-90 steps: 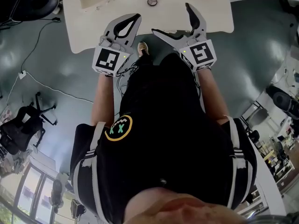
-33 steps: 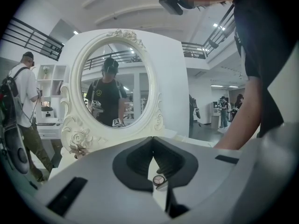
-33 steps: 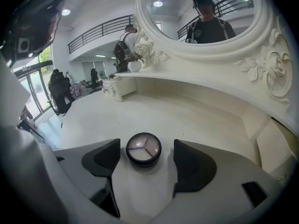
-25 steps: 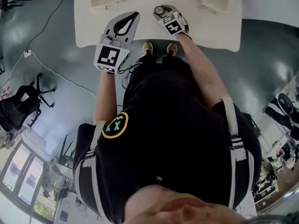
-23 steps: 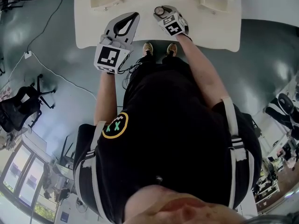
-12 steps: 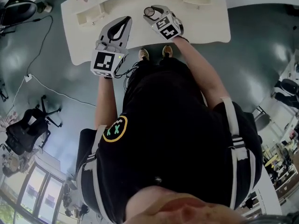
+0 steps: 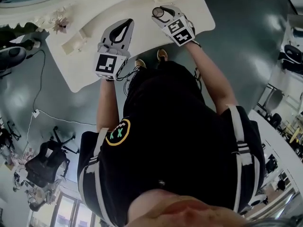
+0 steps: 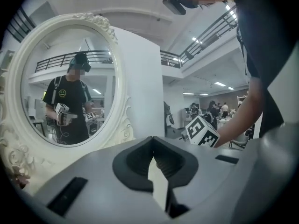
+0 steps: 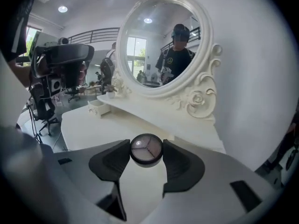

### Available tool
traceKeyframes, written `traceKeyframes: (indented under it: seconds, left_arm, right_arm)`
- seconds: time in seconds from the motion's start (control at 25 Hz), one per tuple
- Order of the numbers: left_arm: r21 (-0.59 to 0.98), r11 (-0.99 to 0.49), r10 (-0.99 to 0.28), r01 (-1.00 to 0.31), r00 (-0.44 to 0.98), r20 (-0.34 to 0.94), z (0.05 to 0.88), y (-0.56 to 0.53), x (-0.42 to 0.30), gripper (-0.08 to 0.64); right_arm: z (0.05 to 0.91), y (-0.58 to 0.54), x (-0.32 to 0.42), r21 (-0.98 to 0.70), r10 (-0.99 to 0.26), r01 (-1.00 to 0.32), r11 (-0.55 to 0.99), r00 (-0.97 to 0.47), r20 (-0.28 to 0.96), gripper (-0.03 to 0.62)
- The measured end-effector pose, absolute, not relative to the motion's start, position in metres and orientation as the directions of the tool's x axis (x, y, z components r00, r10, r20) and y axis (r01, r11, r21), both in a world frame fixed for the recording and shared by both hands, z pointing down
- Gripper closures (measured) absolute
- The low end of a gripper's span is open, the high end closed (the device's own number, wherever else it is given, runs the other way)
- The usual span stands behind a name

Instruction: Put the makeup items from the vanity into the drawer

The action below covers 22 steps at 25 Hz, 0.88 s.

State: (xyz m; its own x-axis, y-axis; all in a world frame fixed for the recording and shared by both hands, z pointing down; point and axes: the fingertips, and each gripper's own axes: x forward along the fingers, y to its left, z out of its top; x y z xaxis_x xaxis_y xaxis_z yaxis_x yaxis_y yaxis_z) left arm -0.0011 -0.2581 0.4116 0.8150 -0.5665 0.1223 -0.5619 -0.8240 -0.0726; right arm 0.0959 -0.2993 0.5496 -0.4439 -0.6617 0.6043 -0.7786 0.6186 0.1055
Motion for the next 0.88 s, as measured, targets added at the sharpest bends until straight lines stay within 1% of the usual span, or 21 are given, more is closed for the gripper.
traceKeyframes:
  seconds: [0.16,0.36,0.56,0.64,0.72,0.88]
  left_arm:
    - [-0.068,-0.851,-0.526,-0.521,0.843,0.113,0.410,-0.258,0.025,0.541]
    - [-0.083,-0.852,-0.524,-0.517,0.843,0.122,0.408,-0.260,0.034,0.541]
    - [-0.055,-0.820,-0.571,-0.569,0.810,0.131,0.400,-0.261,0.019,0.541]
    - [-0.071,-0.806,-0.591,-0.588,0.793,0.148,0.406,-0.261,0.008,0.541]
    - [-0.091,-0.793,-0.609,-0.602,0.777,0.160,0.411,-0.262,-0.002,0.541]
    - [-0.062,-0.771,-0.636,-0.634,0.758,0.148,0.401,-0.261,-0.008,0.541]
  right_arm:
    - [0.542,-0.297,0.141,0.129,-0.694,-0.815,0.565,-0.384,0.609,0.350]
    - [0.542,-0.320,0.170,0.146,-0.710,-0.831,0.537,-0.352,0.610,0.350]
    - [0.560,-0.366,0.190,0.149,-0.699,-0.842,0.519,-0.318,0.640,0.350]
    - [0.573,-0.380,0.195,0.131,-0.685,-0.850,0.510,-0.309,0.660,0.350]
    - [0.586,-0.388,0.198,0.112,-0.667,-0.858,0.501,-0.300,0.681,0.350]
    - [0.607,-0.396,0.203,0.095,-0.642,-0.864,0.494,-0.288,0.710,0.350]
